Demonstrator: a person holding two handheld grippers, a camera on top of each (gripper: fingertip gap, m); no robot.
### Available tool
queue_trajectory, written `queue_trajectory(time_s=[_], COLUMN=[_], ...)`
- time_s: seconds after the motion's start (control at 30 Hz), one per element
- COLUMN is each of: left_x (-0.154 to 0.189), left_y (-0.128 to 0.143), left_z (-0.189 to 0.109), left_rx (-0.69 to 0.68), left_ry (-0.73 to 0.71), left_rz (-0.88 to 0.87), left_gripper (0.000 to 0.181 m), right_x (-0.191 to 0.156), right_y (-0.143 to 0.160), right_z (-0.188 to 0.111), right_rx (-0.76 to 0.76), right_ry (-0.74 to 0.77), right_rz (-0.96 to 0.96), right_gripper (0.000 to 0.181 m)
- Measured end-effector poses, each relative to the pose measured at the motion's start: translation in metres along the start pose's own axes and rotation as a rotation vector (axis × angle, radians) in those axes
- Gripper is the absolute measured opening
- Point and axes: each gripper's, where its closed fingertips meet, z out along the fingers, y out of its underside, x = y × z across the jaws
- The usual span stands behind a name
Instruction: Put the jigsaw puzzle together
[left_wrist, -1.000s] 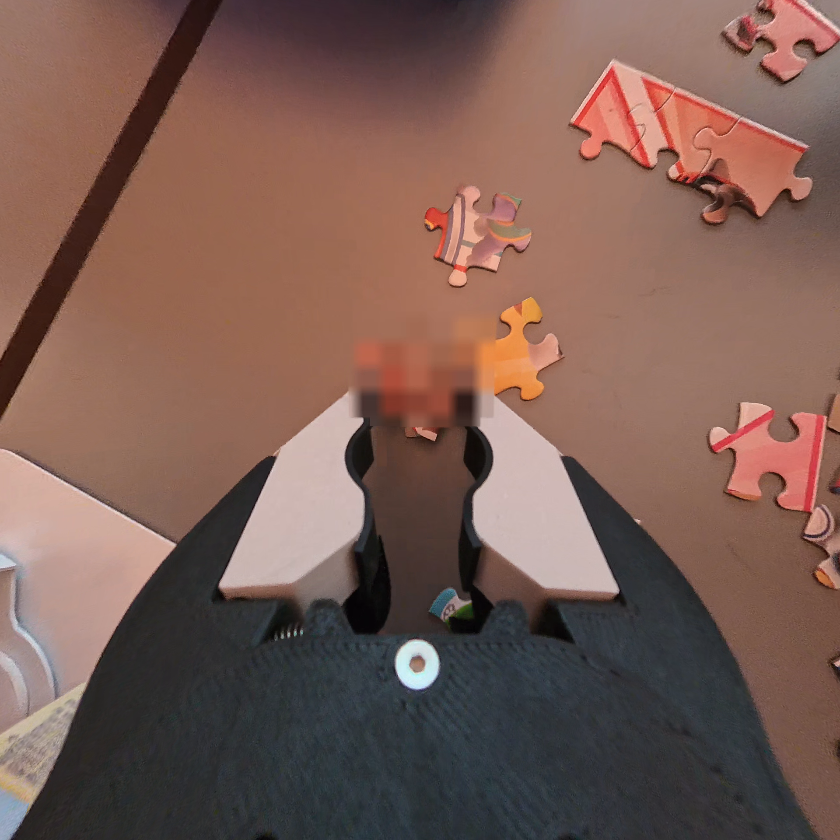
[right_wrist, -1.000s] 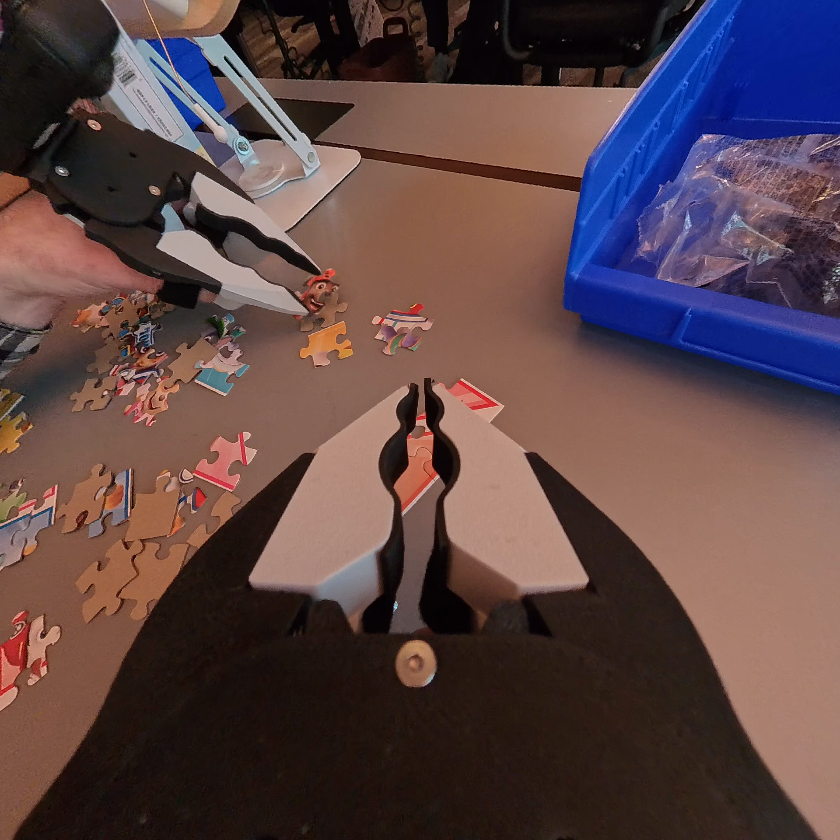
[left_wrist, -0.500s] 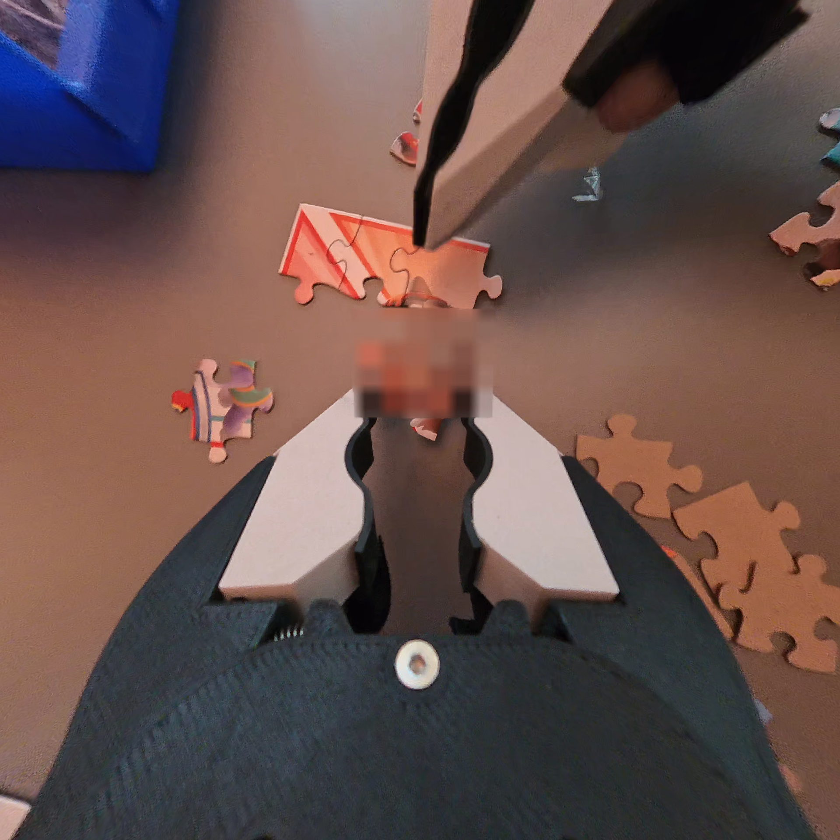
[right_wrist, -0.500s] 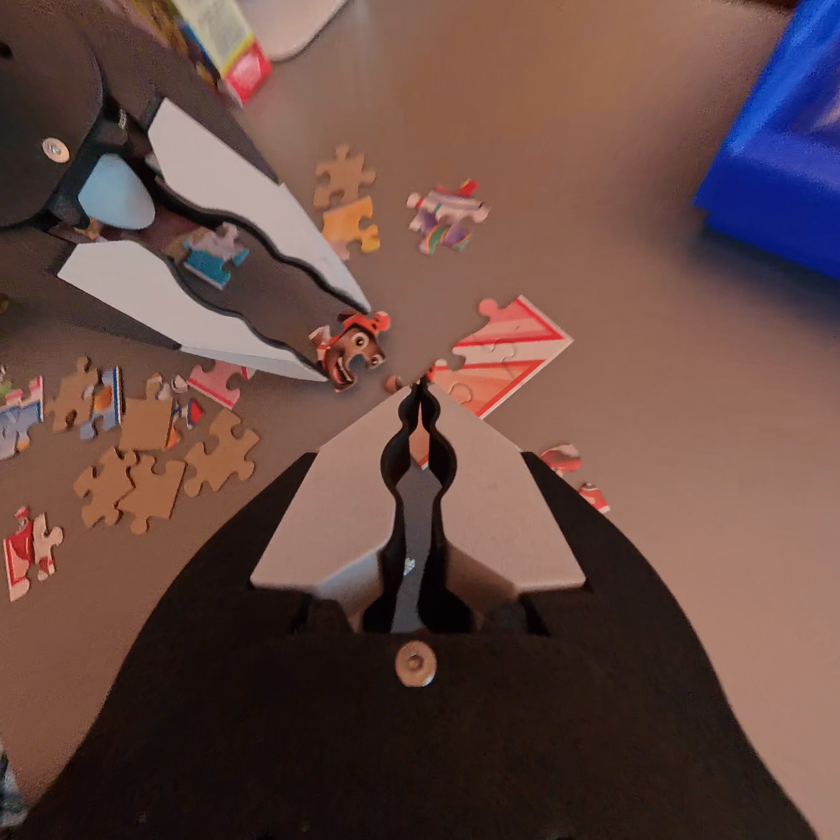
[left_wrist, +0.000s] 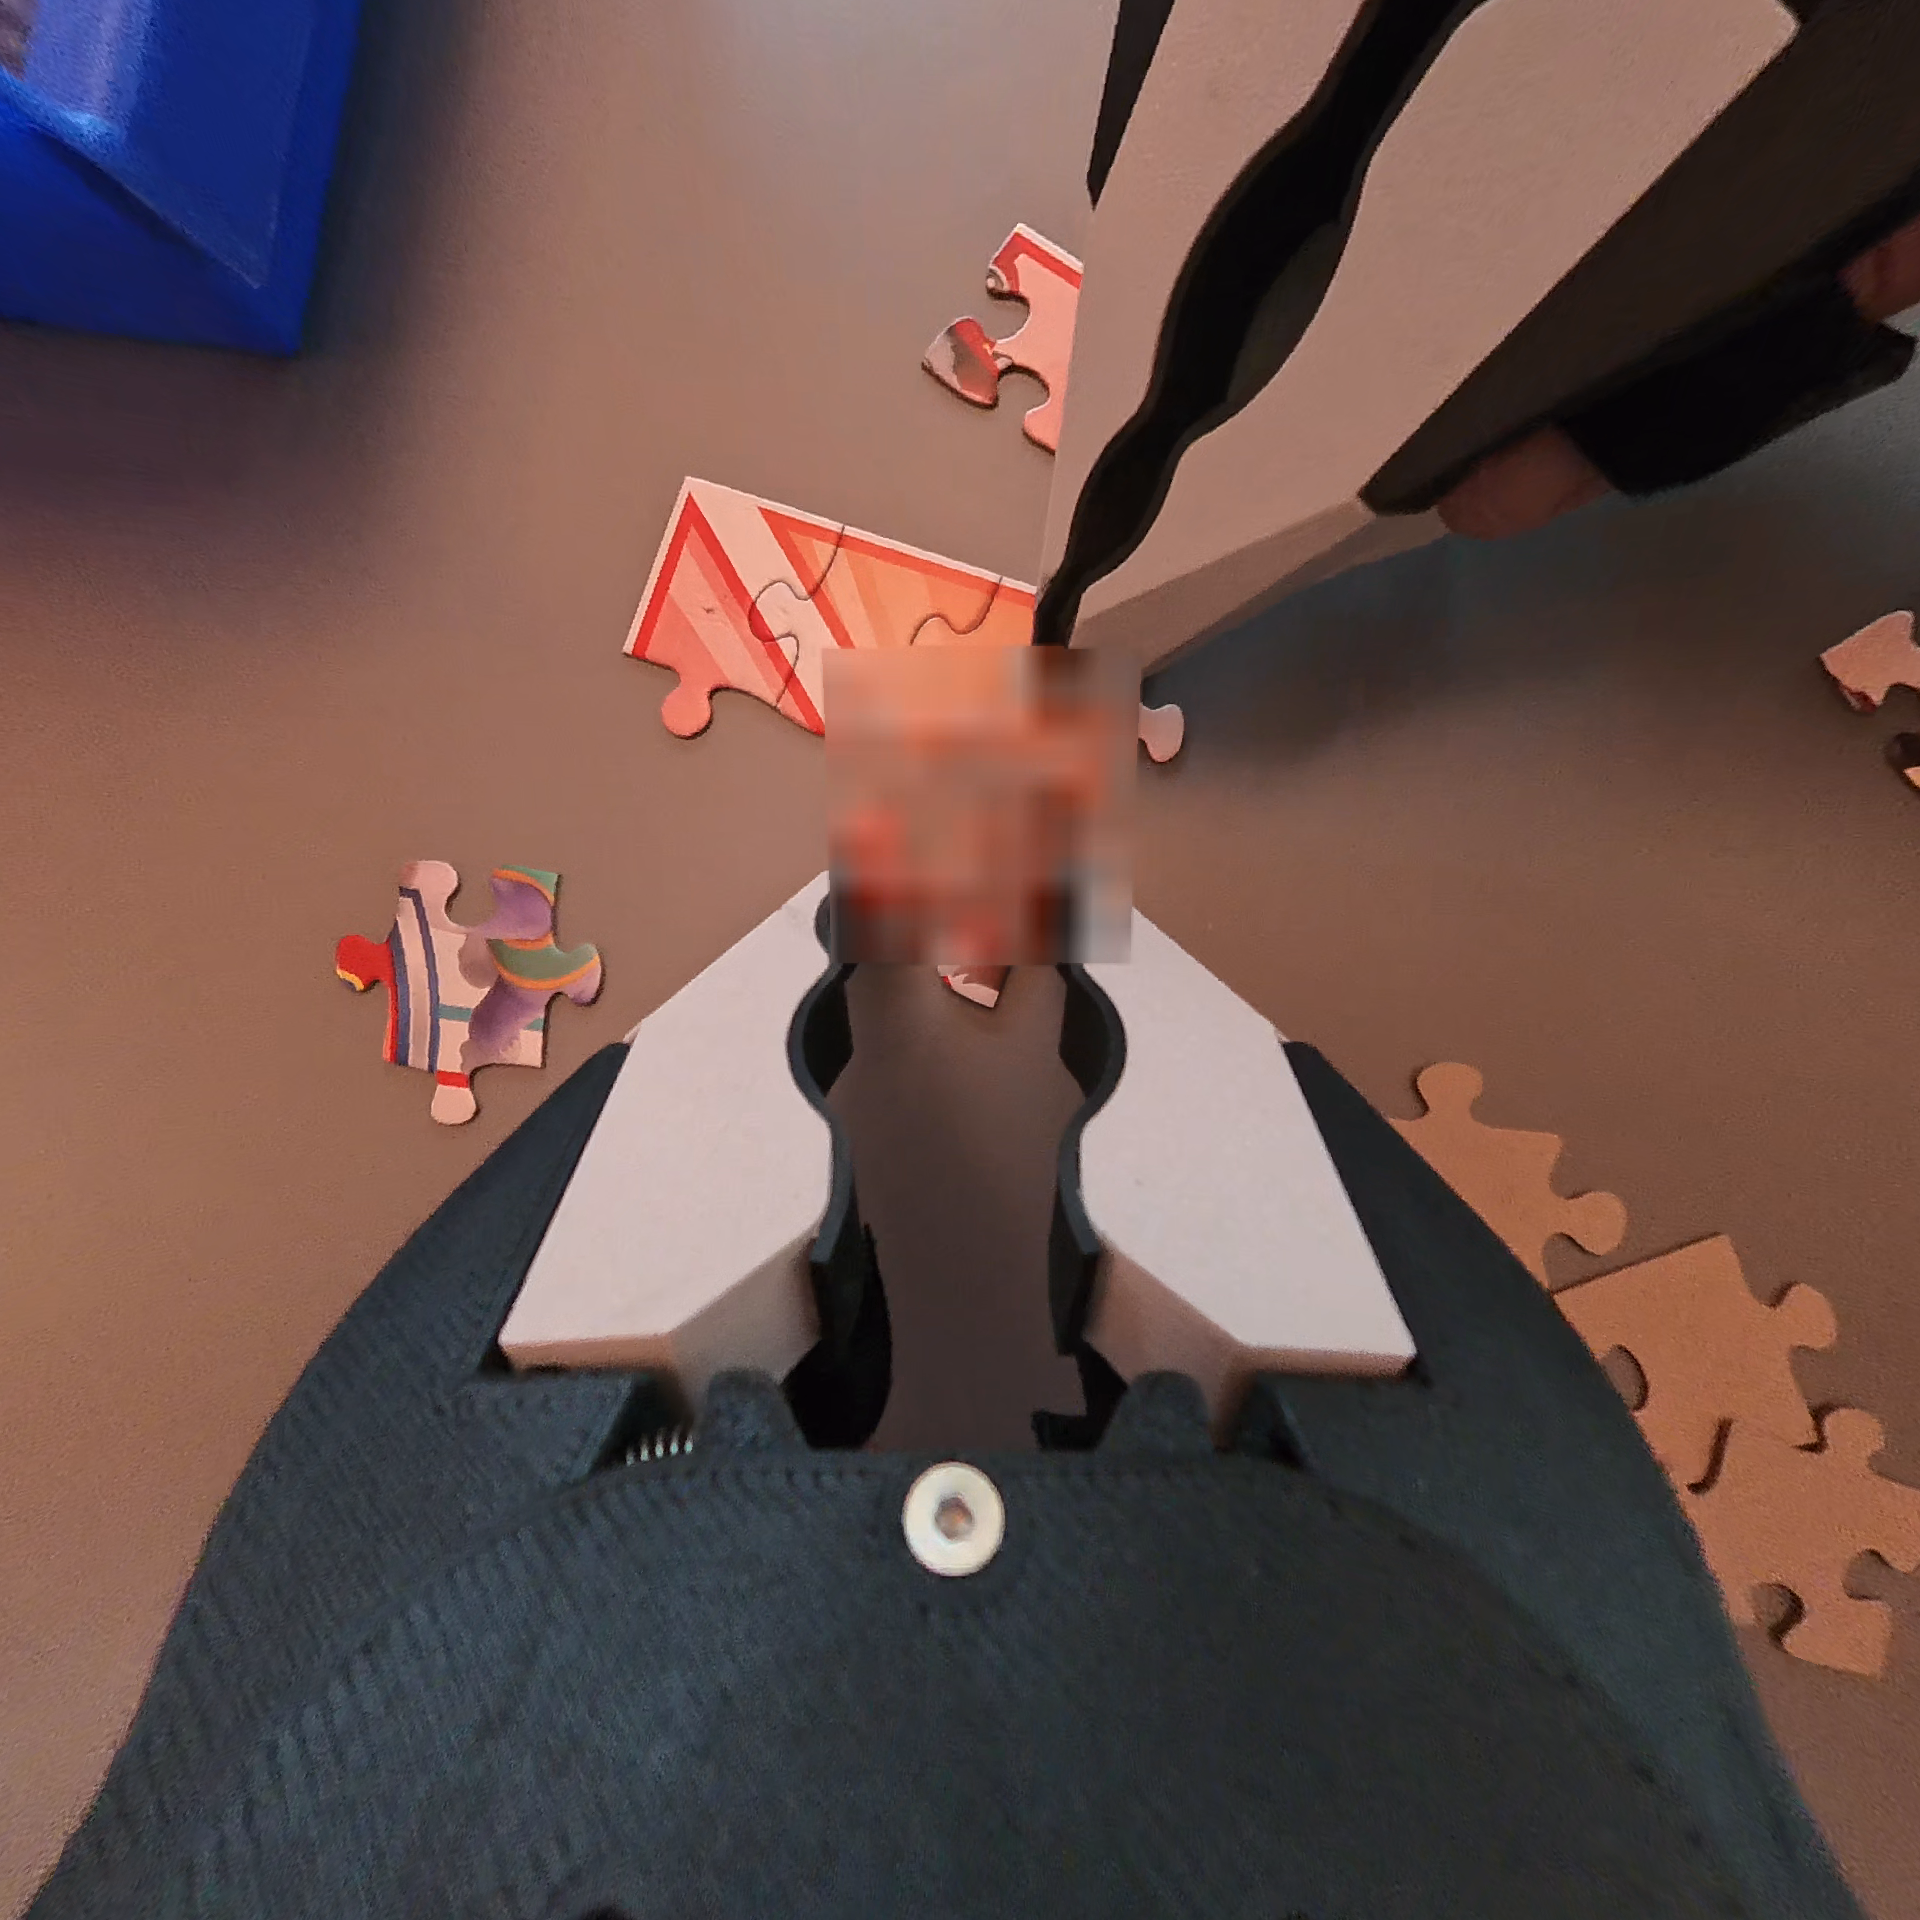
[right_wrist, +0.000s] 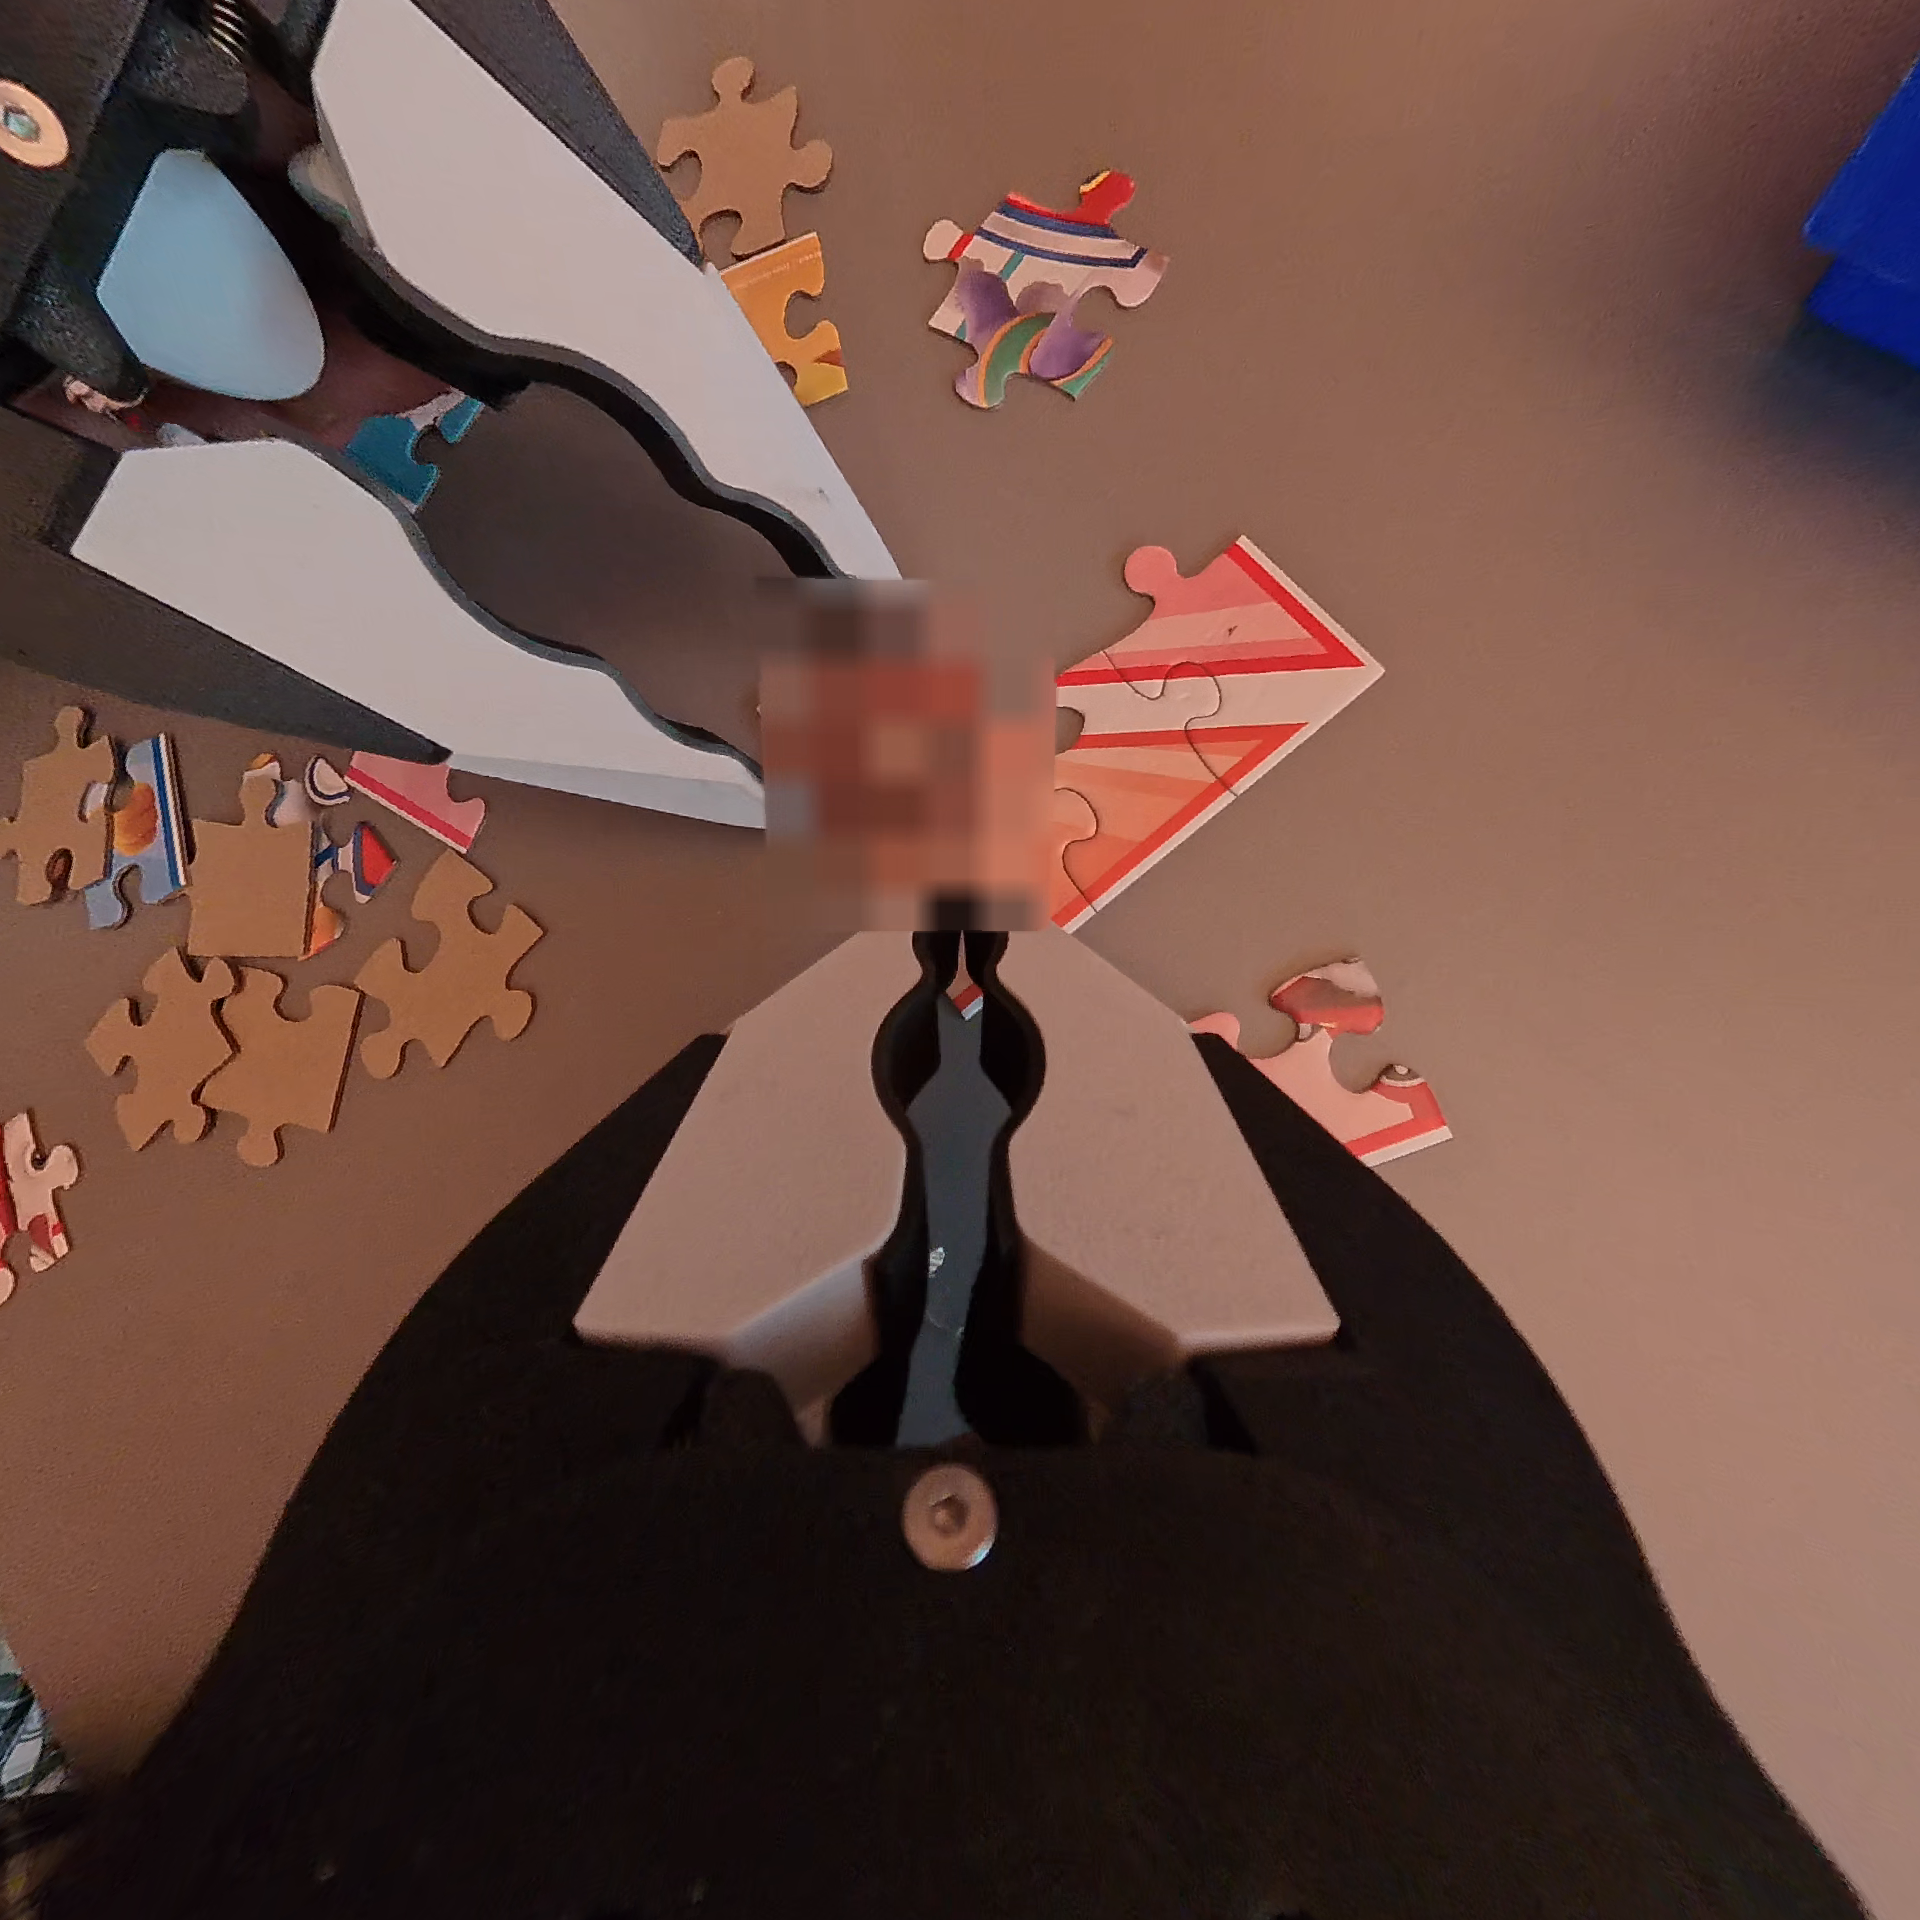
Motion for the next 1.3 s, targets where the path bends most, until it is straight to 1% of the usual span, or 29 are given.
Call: queue_trajectory(time_s=[0.1, 0.17, 0.27, 0.33, 0.4, 0.47, 0.53, 0.67, 0.73, 0.83, 0.87, 0.93, 1.07, 1.13, 1.2, 1.3], left_x=[0.001, -0.001, 0.003, 0.006, 0.008, 0.009, 0.009, 0.008, 0.008, 0.008, 0.010, 0.014, 0.015, 0.014, 0.013, 0.015], left_y=[0.002, 0.002, -0.002, -0.007, -0.007, -0.004, -0.006, -0.009, -0.008, -0.008, -0.008, -0.009, -0.012, -0.016, -0.011, -0.012], left_z=[-0.001, -0.001, -0.004, -0.008, -0.008, -0.002, 0.002, 0.004, 0.004, 0.004, 0.002, -0.001, 0.002, 0.001, 0.007, 0.008], left_rx=[-0.017, -0.013, 0.016, 0.038, 0.031, 0.000, 0.011, 0.044, 0.046, 0.037, 0.026, 0.034, 0.039, 0.043, 0.018, 0.049], left_ry=[0.016, -0.001, 0.013, 0.009, -0.001, 0.005, 0.003, -0.007, -0.040, -0.012, 0.005, 0.028, 0.001, -0.011, 0.003, 0.046], left_rz=[-0.034, -0.033, -0.035, -0.006, 0.034, 0.047, 0.028, -0.066, -0.060, -0.099, -0.092, -0.073, 0.003, 0.029, 0.018, -0.013], left_gripper=[0.037, 0.044, 0.047, 0.042, 0.031, 0.024, 0.019, 0.019, 0.019, 0.018, 0.014, 0.017, 0.017, 0.012, 0.000, 0.000], right_x=[0.000, -0.001, -0.003, -0.003, -0.003, -0.004, -0.001, -0.001, -0.001, -0.001, -0.001, -0.001, -0.002, -0.002, -0.002, -0.002], right_y=[-0.003, -0.006, -0.007, -0.007, -0.008, -0.009, -0.003, -0.002, -0.002, -0.002, -0.002, -0.002, -0.002, -0.002, -0.002, -0.002], right_z=[-0.001, -0.002, -0.002, -0.002, -0.003, -0.002, 0.001, 0.002, 0.002, 0.002, 0.002, 0.002, 0.002, 0.002, 0.002, 0.003], right_rx=[0.014, 0.024, 0.029, 0.031, 0.037, 0.035, 0.007, 0.008, 0.008, 0.009, 0.010, 0.008, 0.004, 0.004, 0.005, 0.005], right_ry=[0.006, 0.005, -0.001, 0.000, 0.001, 0.000, 0.013, -0.004, -0.001, -0.001, -0.001, 0.002, 0.004, 0.003, 0.001, 0.001], right_rz=[-0.011, -0.020, -0.027, -0.026, -0.030, -0.032, -0.024, 0.002, -0.002, -0.001, -0.002, -0.006, -0.016, -0.015, -0.013, -0.013], right_gripper=[0.000, 0.000, 0.000, 0.000, 0.000, 0.000, 0.000, 0.000, 0.000, 0.000, 0.000, 0.000, 0.000, 0.000, 0.000, 0.000])
